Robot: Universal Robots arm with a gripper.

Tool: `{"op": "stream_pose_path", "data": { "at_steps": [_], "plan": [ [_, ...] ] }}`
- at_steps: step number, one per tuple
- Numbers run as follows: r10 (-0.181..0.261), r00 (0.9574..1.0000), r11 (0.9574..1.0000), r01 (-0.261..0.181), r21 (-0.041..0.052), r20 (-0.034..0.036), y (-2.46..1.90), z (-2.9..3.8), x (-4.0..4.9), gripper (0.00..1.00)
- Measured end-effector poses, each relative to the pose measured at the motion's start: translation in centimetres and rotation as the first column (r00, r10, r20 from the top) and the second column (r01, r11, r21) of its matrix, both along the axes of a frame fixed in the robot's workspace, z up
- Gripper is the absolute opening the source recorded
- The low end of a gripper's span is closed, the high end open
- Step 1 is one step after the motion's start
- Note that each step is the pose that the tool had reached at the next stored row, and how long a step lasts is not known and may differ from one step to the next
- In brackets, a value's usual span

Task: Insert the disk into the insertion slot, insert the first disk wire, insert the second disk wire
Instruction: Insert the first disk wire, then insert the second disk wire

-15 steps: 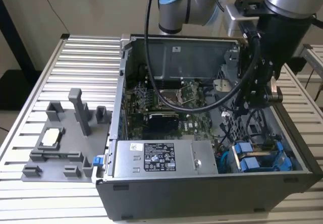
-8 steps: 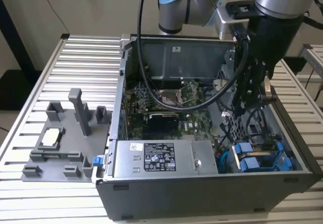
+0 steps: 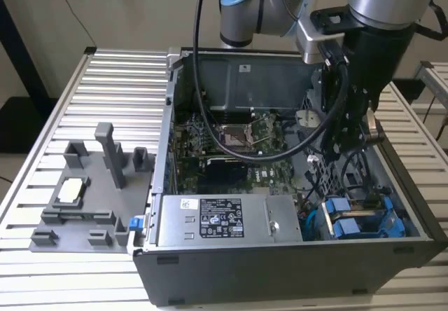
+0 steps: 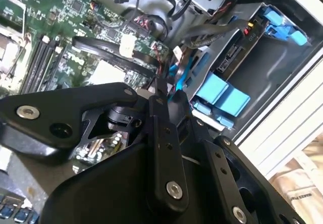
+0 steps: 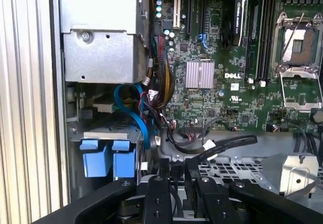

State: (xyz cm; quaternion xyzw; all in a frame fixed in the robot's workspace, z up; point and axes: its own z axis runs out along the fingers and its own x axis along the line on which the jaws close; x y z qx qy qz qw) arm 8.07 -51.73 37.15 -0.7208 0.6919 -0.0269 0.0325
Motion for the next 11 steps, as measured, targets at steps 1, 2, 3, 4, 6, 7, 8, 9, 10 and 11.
{"op": "stream_pose_path", "data": {
  "at_steps": [1,2,3,4,6,7,8,9,10,11],
  "plan": [
    [0.004,1.0000,1.0000,-0.004,-0.0006,0.0015,0.01,-0.09,-0.08,0.27],
    [0.007,1.0000,1.0000,-0.007,-0.0013,0.0037,0.04,-0.17,-0.19,0.27],
    [0.008,0.9999,1.0000,-0.008,-0.0025,0.0077,0.07,-0.23,-0.35,0.27],
    [0.008,0.9999,1.0000,-0.008,-0.0031,0.0149,0.08,-0.28,-0.54,0.27],
    [0.008,0.9995,1.0000,-0.008,-0.0040,0.0304,0.08,-0.33,-0.77,0.27],
    [0.008,0.9994,1.0000,-0.008,-0.0041,0.0350,0.07,-0.33,-0.85,0.27],
    [0.008,0.9992,1.0000,-0.008,-0.0043,0.0395,0.08,-0.34,-0.94,0.27],
    [0.008,0.9990,1.0000,-0.008,-0.0044,0.0431,0.08,-0.37,-1.05,0.27],
    [0.008,0.9989,1.0000,-0.008,-0.0043,0.0453,0.08,-0.39,-1.16,0.27],
    [0.008,0.9989,1.0000,-0.008,-0.0042,0.0468,0.08,-0.41,-1.25,0.27]
  ]
}}
